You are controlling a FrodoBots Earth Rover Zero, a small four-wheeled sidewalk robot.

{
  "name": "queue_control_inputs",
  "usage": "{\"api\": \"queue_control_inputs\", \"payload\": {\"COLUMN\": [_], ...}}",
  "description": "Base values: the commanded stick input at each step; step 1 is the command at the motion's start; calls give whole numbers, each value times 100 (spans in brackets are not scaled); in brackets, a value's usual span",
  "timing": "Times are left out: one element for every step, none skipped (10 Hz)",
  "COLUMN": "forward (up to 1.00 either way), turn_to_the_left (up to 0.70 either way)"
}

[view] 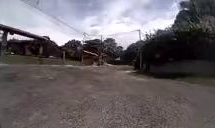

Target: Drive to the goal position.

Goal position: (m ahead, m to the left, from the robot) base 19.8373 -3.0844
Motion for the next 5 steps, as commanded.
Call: {"api": "queue_control_inputs", "payload": {"forward": [50,50,50,50,50], "turn_to_the_left": [0,0,0,0,0]}}
